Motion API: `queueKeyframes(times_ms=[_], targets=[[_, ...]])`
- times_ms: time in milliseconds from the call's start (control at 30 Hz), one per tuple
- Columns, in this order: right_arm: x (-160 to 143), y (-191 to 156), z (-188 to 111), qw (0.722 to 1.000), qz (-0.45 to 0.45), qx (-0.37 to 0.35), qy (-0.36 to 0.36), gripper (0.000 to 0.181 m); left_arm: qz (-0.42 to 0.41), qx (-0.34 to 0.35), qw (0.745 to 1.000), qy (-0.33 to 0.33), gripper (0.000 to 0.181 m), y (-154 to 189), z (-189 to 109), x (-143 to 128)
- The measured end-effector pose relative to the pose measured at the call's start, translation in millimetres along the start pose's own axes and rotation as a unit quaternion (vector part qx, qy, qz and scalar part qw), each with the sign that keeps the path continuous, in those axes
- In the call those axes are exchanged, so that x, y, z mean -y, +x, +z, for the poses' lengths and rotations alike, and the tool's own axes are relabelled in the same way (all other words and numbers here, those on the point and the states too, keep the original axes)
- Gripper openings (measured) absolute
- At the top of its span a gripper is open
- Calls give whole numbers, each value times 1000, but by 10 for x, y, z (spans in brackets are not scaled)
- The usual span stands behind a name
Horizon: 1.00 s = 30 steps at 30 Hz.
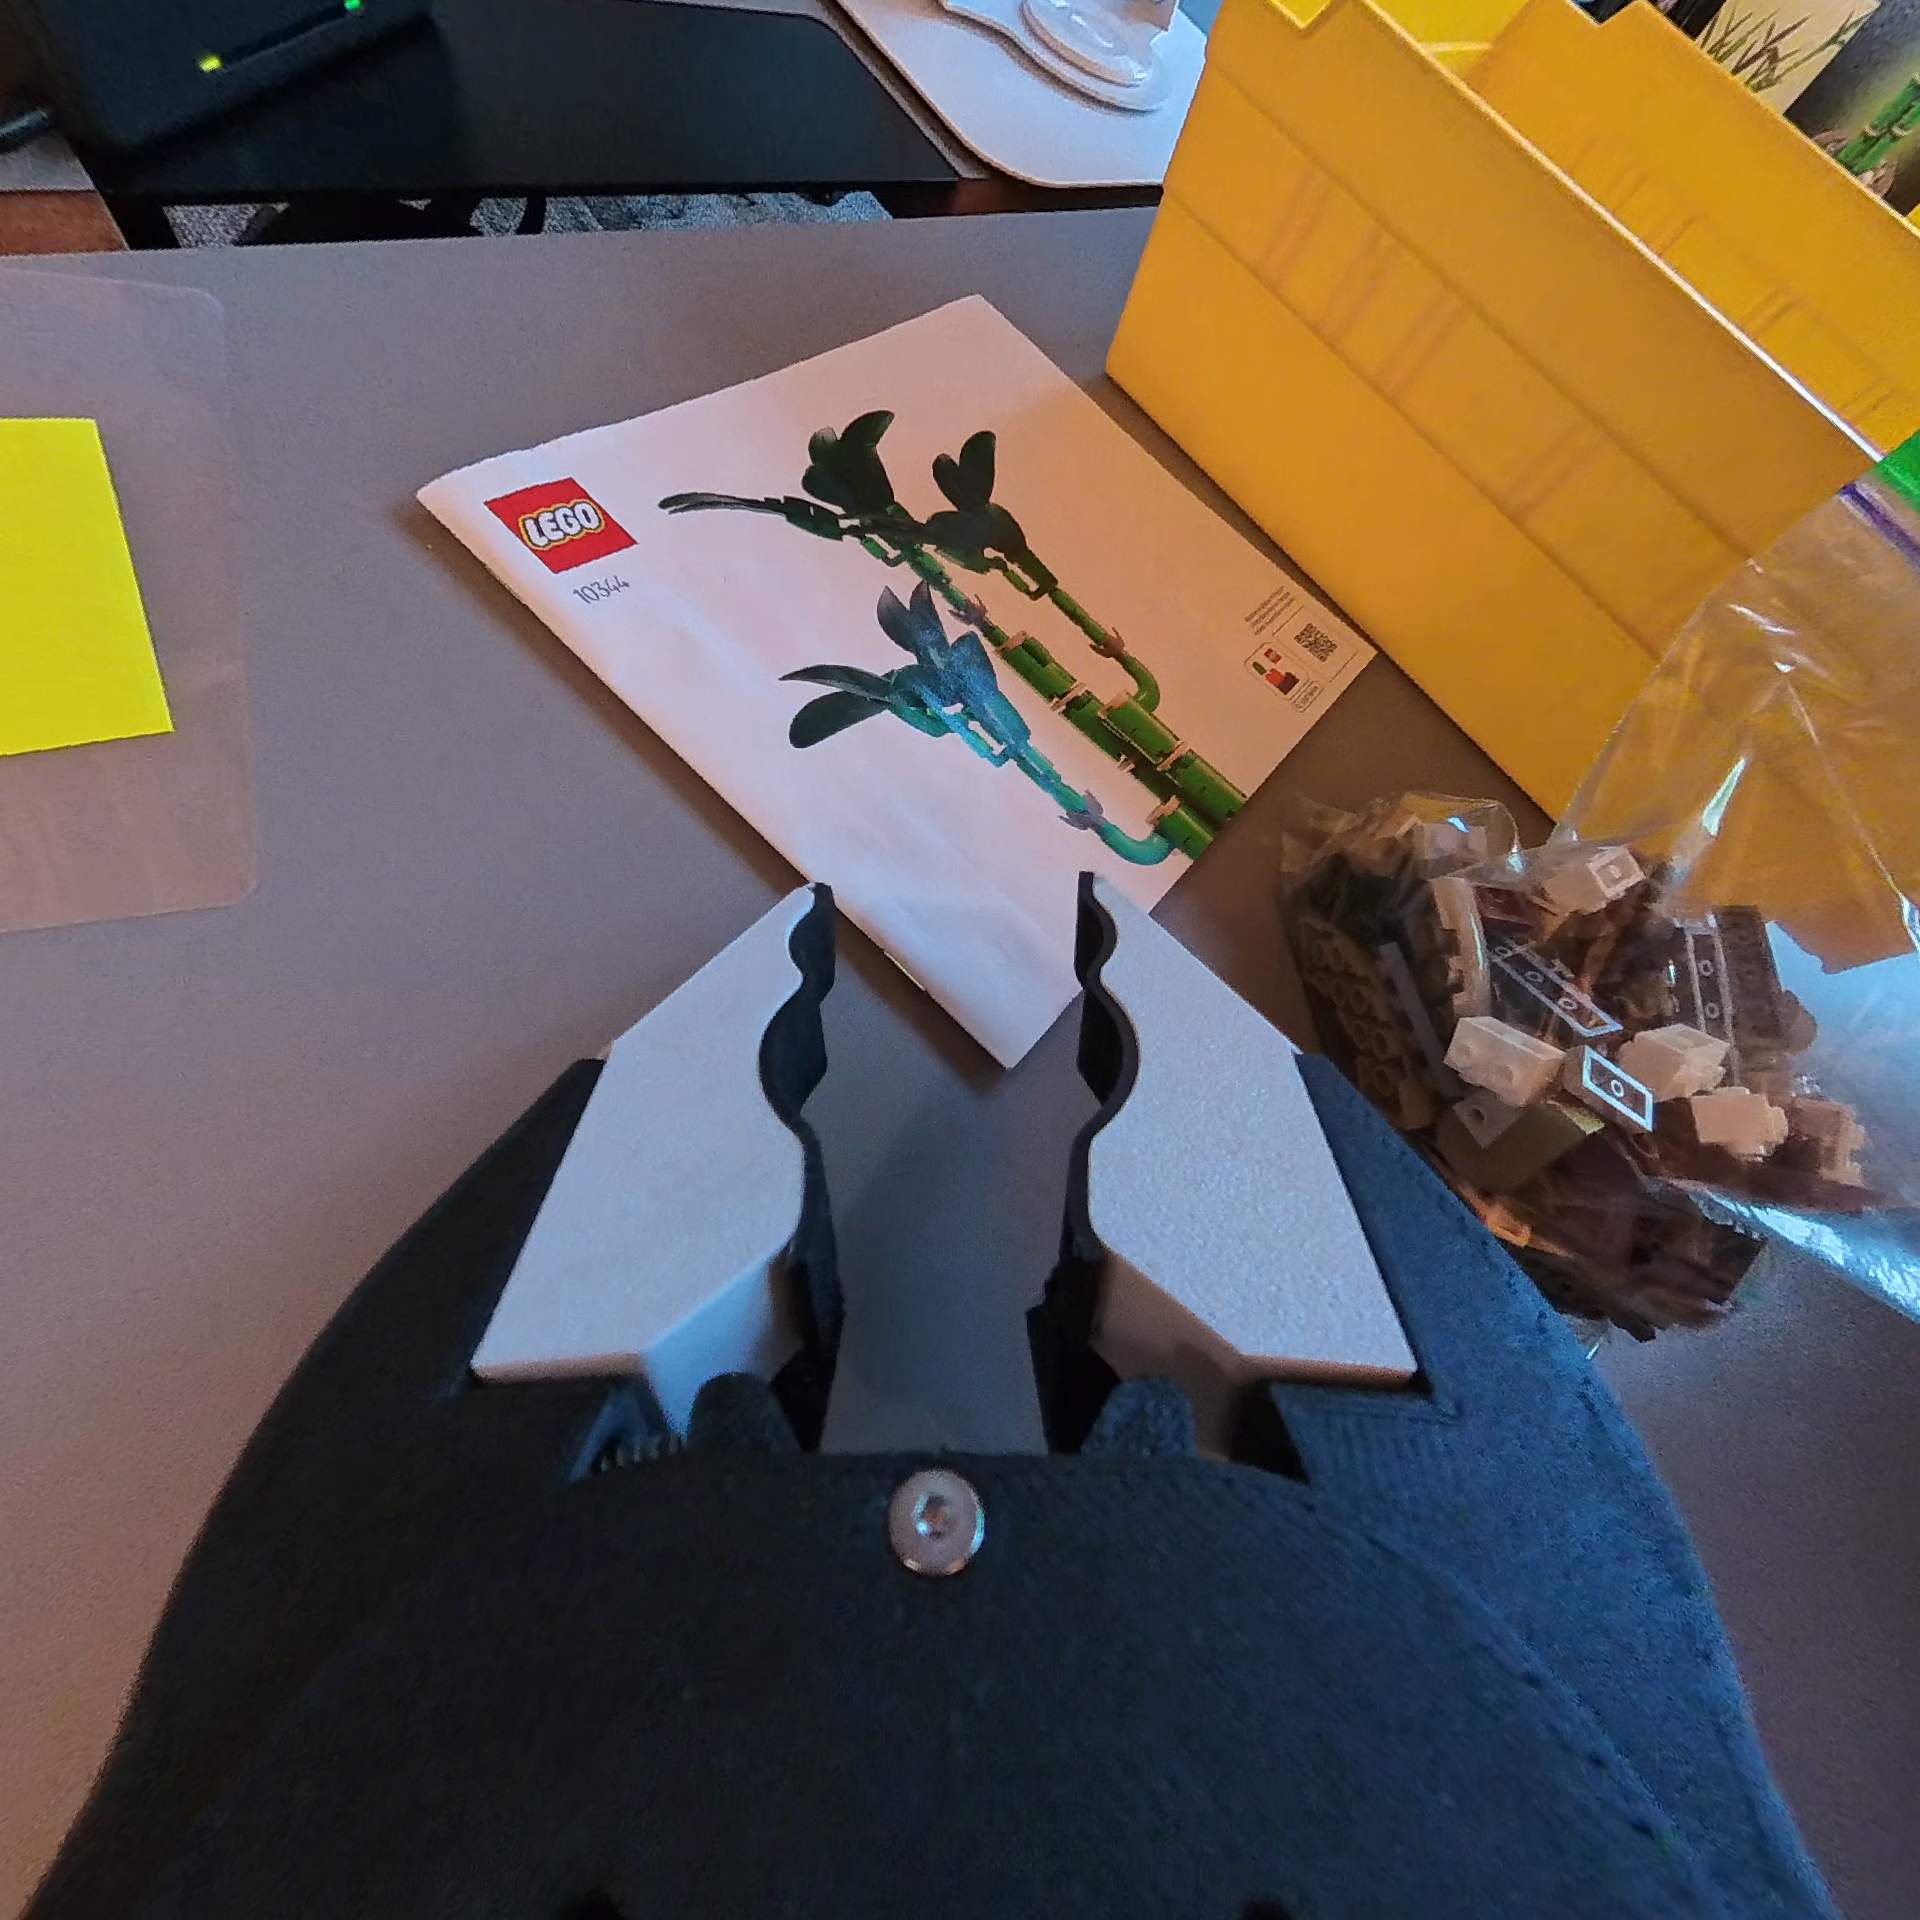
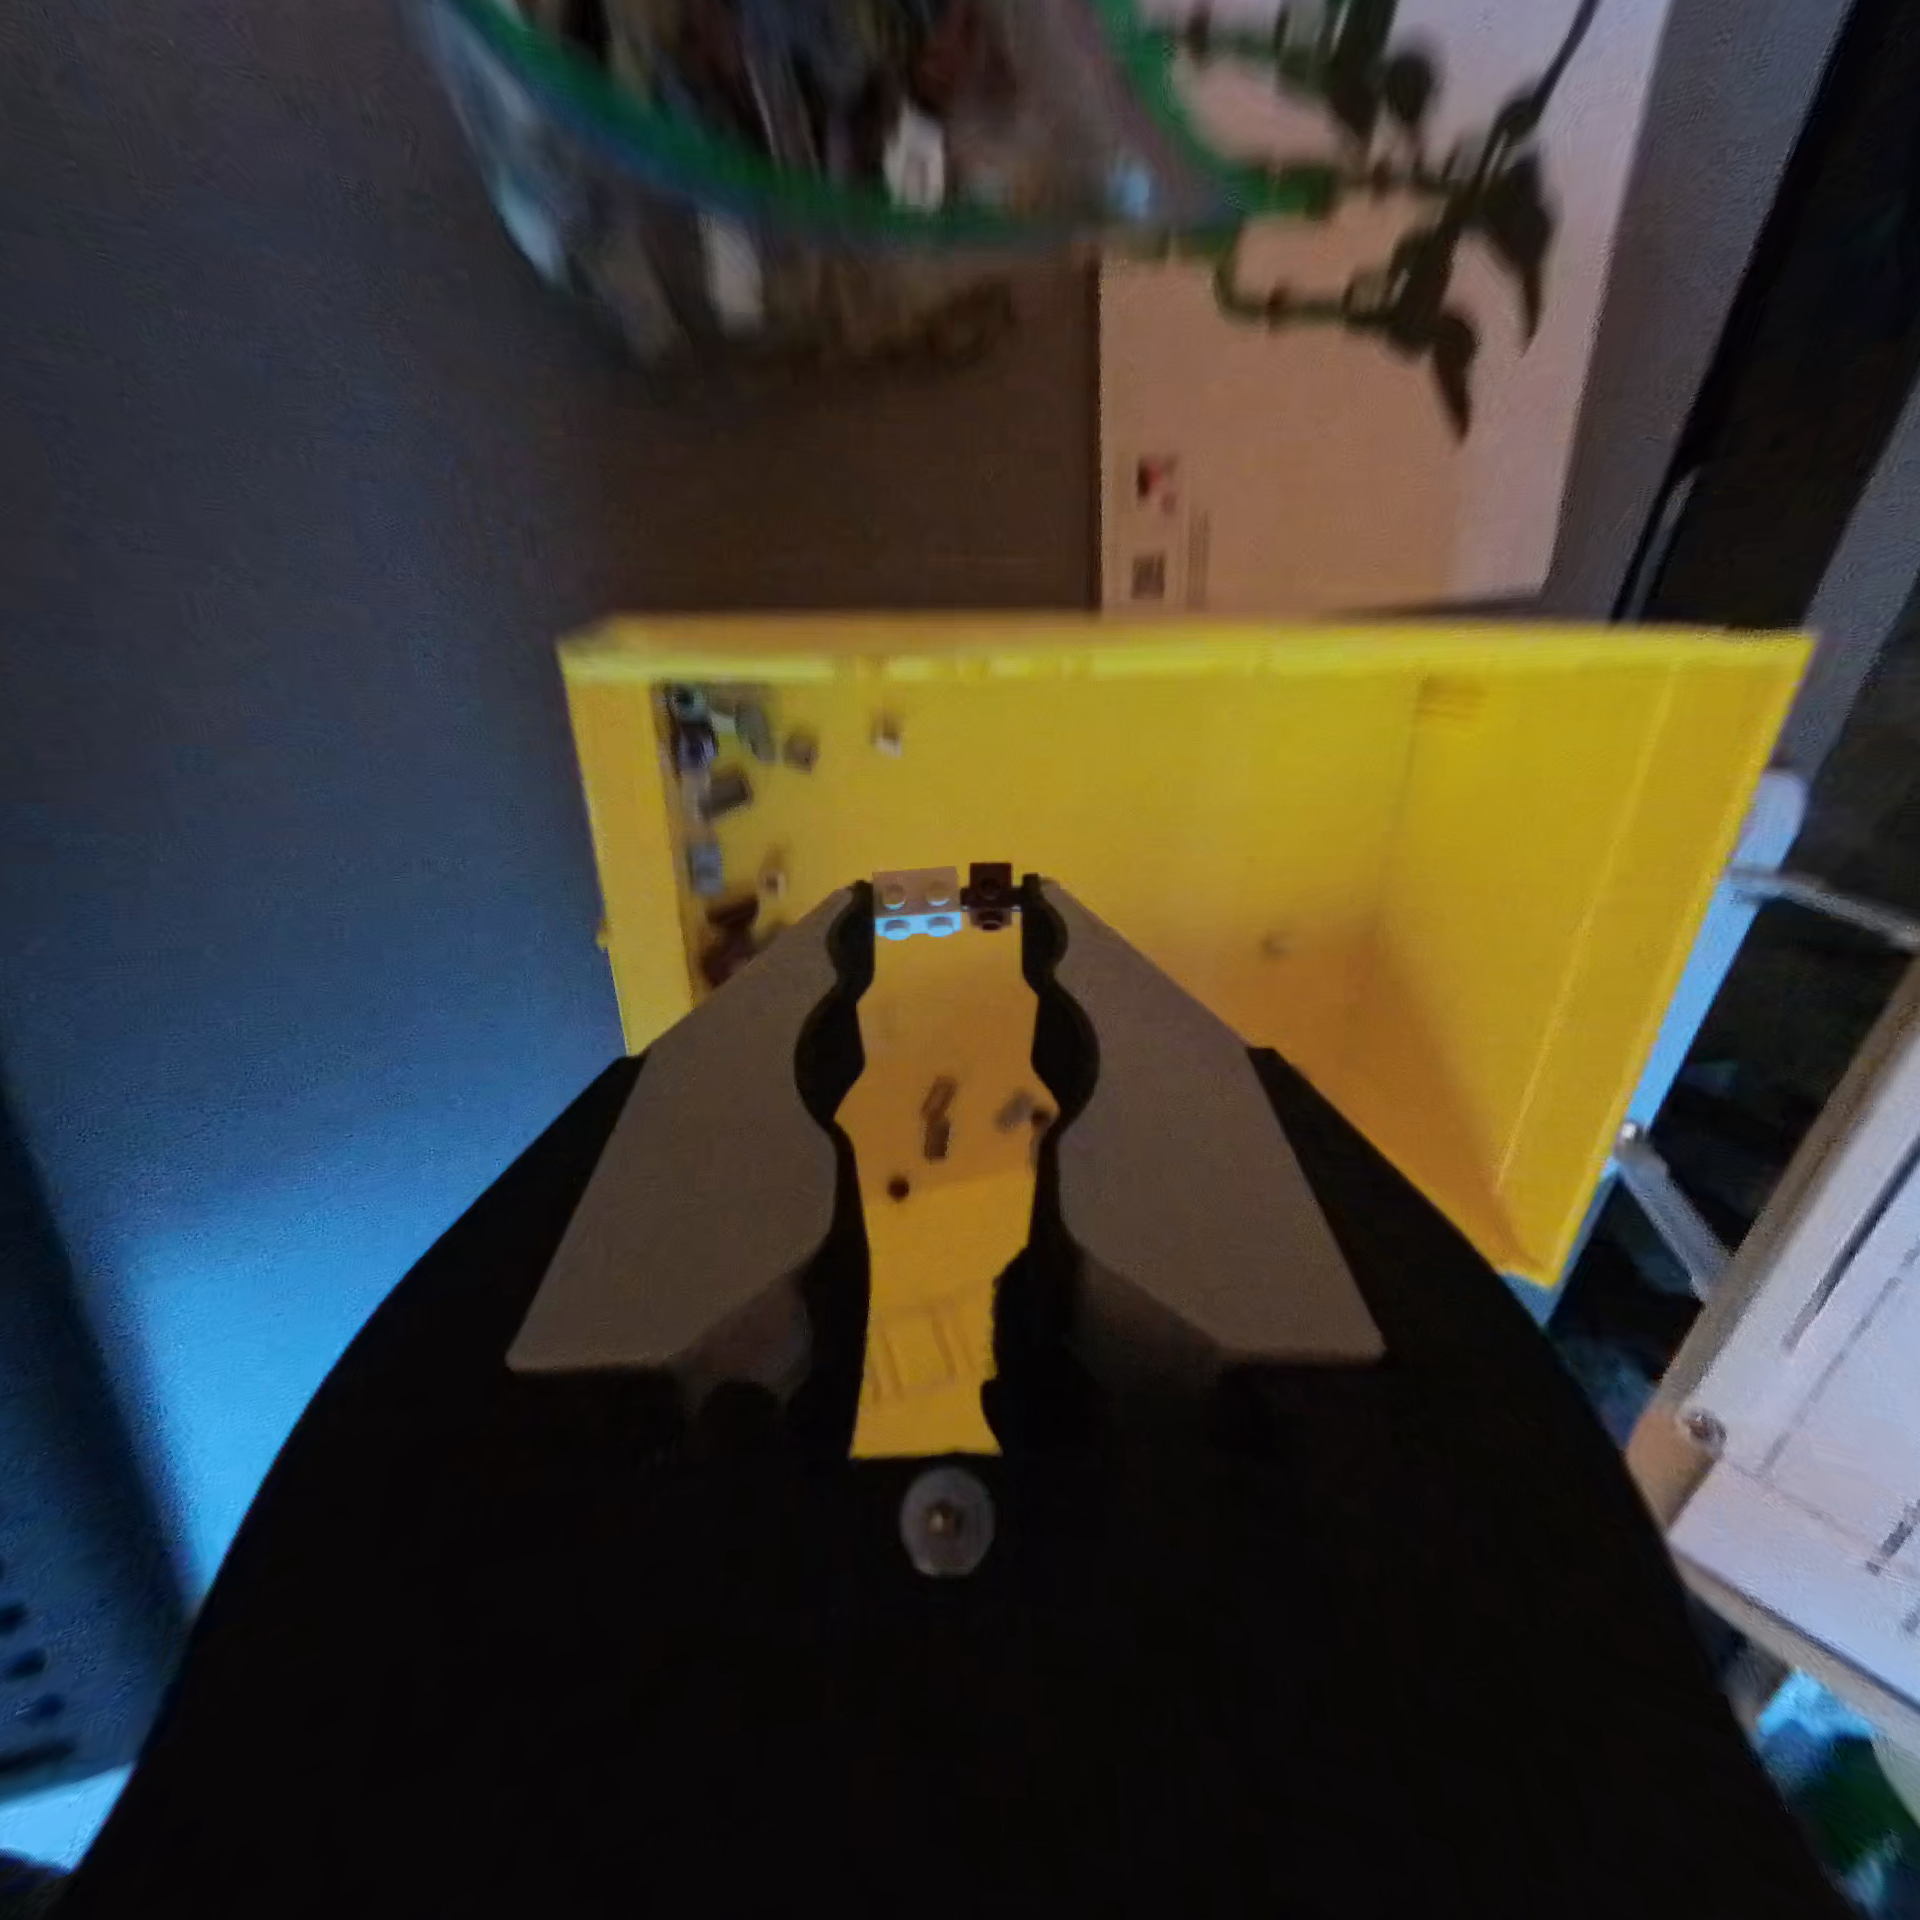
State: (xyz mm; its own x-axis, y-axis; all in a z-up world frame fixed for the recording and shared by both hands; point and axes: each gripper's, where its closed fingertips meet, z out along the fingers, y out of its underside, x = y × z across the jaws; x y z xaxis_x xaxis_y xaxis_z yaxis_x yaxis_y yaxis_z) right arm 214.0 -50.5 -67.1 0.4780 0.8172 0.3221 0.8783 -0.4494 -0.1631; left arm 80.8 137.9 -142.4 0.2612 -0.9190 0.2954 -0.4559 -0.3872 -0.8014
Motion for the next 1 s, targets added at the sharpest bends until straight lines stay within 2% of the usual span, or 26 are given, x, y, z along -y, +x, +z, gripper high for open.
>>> queueKeyframes(times_ms=[100,167,333,433,600,700,867,933,1000], targets=[[633,-93,-134,992,19,27,122,28,1,1,1000,1,45,0,-1,1],[912,-179,-103,982,47,74,165,28,2,1,1000,1,45,3,-4,4],[1228,-237,195,963,129,136,194,28,4,1,1000,1,45,12,-6,5],[1259,-246,183,953,158,156,207,28,4,0,1000,1,45,17,-5,4],[1274,-245,10,943,172,173,227,28,10,3,1000,-4,45,21,7,-9],[1386,-309,-116,934,170,193,250,28,12,4,1000,-5,45,20,10,-12],[1178,-343,256,969,156,149,119,28,9,4,1000,-3,45,14,5,-8],[1239,-288,287,970,158,131,130,28,11,5,1000,-3,45,14,5,-8],[1273,-165,229,968,171,107,149,44,11,5,1000,-4,45,16,6,-10]])
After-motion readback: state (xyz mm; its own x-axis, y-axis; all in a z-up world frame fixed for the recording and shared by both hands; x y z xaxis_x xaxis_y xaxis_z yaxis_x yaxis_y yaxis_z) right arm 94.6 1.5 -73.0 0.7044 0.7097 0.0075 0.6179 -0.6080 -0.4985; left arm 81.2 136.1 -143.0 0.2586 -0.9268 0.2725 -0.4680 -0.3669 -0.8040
